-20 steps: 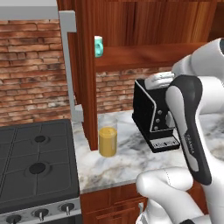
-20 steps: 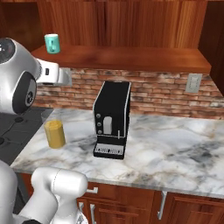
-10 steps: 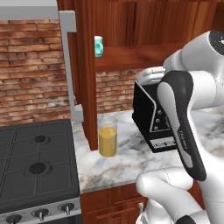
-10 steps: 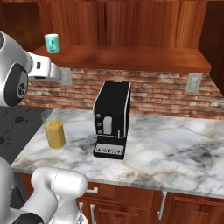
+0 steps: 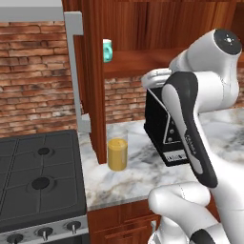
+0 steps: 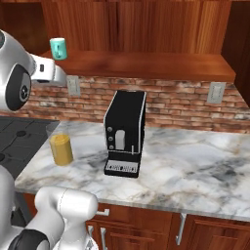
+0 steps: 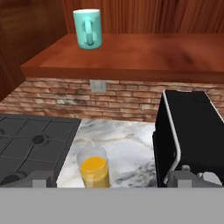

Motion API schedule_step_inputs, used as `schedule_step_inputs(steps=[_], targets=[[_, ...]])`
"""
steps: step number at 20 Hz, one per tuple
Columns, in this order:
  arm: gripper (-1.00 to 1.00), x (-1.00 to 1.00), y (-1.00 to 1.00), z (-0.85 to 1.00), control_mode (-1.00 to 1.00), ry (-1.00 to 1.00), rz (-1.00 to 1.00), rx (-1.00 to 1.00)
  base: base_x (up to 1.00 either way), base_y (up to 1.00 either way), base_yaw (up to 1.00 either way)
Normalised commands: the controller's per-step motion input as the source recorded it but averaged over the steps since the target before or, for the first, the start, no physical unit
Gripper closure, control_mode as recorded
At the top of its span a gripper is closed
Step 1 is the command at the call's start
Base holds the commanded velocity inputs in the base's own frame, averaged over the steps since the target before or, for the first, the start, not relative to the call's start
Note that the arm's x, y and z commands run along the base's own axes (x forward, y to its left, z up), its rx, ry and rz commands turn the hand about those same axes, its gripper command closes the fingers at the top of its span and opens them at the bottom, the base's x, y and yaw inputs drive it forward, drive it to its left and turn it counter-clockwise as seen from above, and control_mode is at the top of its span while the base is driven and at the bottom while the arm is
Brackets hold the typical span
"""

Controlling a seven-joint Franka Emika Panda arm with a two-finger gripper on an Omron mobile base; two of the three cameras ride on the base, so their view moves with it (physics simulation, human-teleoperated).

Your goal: There is a tray on the dining counter. Grab the cup, mug, and pitcher and place them on the tray. The pitcher may be placed next to the tray if it cannot fit the tray.

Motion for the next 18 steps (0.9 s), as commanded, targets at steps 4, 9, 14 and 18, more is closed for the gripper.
schedule_step_inputs(steps=[4, 9, 14, 18], targets=[[-1.0, 0.35, 0.04, 0.0, -1.0, 0.0, 0.0, 0.0, 0.0, 0.0, 0.0], [-1.0, 0.39, 0.08, 0.02, -1.0, 0.0, 0.0, 0.0, 0.0, 0.0, 0.0], [-1.0, 0.34, 0.11, 0.07, -1.0, 0.0, 0.0, 0.0, 0.0, 0.0, 0.0], [-1.0, 0.28, 0.09, 0.12, -1.0, 0.0, 0.0, 0.0, 0.0, 0.0, 0.0]])
